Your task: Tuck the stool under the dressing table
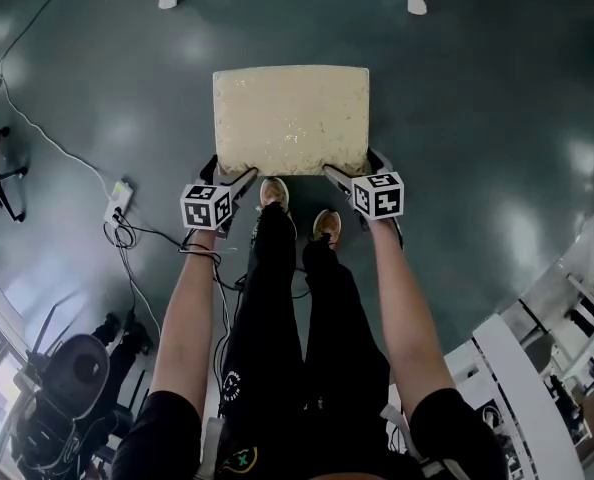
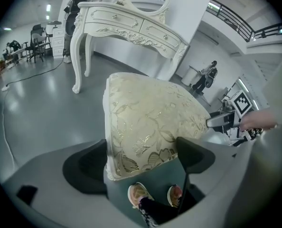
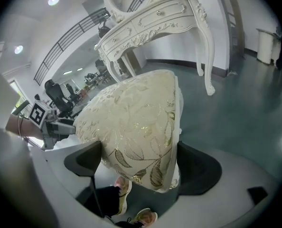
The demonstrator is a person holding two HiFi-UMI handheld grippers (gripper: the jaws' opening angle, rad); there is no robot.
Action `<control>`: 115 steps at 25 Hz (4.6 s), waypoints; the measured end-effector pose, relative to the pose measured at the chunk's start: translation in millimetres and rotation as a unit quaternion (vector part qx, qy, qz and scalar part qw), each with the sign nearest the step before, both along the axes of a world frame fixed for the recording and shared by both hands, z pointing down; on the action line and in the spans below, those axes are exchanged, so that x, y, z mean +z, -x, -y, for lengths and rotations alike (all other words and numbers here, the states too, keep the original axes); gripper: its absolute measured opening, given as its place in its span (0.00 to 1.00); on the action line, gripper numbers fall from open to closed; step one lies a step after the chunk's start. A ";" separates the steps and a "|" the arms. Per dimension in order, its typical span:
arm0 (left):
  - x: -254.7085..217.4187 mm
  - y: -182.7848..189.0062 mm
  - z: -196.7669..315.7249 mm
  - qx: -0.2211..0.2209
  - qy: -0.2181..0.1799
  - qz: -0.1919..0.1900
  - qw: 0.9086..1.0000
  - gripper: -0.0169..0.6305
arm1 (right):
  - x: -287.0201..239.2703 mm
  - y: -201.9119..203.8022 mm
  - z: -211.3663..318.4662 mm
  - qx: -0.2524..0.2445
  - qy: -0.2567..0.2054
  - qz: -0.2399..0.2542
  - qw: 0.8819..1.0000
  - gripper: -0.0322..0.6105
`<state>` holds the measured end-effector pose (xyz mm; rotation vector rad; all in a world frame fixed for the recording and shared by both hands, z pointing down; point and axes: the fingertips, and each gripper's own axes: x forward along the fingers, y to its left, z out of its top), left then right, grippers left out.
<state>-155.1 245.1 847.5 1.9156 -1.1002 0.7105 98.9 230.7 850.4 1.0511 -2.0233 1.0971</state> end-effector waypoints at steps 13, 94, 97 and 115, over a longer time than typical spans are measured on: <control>3.3 12.3 90.8 0.003 -0.011 -0.020 1.000 0.75 | 2.0 10.6 87.3 0.028 -0.004 -0.016 0.999 0.84; -22.1 18.1 553.3 -0.092 -0.084 0.114 0.986 0.57 | -30.3 18.1 535.2 0.153 -0.091 -0.131 0.975 0.72; -22.9 13.8 570.3 -0.104 -0.094 0.114 0.983 0.56 | -32.1 14.7 551.7 0.165 -0.102 -0.136 0.972 0.70; -23.2 6.7 632.5 -0.131 -0.125 0.112 0.977 0.56 | -33.2 6.9 617.8 0.179 -0.138 -0.131 0.965 0.70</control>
